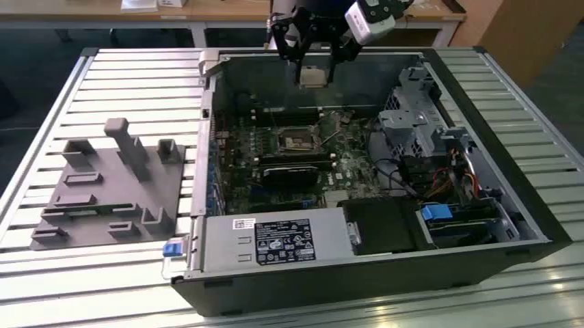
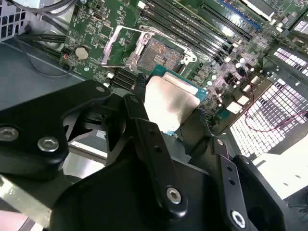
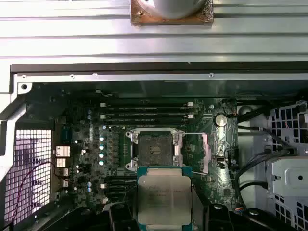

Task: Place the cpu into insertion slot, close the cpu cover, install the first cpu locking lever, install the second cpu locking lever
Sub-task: 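Place the cpu into insertion slot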

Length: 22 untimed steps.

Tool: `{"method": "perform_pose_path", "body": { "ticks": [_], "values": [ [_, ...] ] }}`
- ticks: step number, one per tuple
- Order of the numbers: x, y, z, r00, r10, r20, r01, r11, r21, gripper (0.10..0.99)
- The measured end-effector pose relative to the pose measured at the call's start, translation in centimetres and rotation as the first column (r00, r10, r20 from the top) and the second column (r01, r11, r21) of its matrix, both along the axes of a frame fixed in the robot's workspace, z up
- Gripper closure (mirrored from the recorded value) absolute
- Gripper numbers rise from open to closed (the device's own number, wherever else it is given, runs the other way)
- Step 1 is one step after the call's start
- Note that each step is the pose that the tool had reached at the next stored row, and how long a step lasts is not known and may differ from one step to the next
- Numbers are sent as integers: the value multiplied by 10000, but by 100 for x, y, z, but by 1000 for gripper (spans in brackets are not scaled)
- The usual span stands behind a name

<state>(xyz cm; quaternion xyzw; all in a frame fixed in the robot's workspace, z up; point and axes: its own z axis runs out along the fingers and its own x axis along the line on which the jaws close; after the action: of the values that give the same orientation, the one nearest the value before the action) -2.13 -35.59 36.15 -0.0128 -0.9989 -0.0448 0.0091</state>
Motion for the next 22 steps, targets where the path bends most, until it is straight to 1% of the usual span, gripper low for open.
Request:
{"method": "perform_pose_path", "body": {
  "ticks": [11,22],
  "values": [
    [0,0,0,10000,-39,0,39,10000,0,549],
    [0,0,-1,9991,-416,-1,416,9991,0,549]
  ]
}}
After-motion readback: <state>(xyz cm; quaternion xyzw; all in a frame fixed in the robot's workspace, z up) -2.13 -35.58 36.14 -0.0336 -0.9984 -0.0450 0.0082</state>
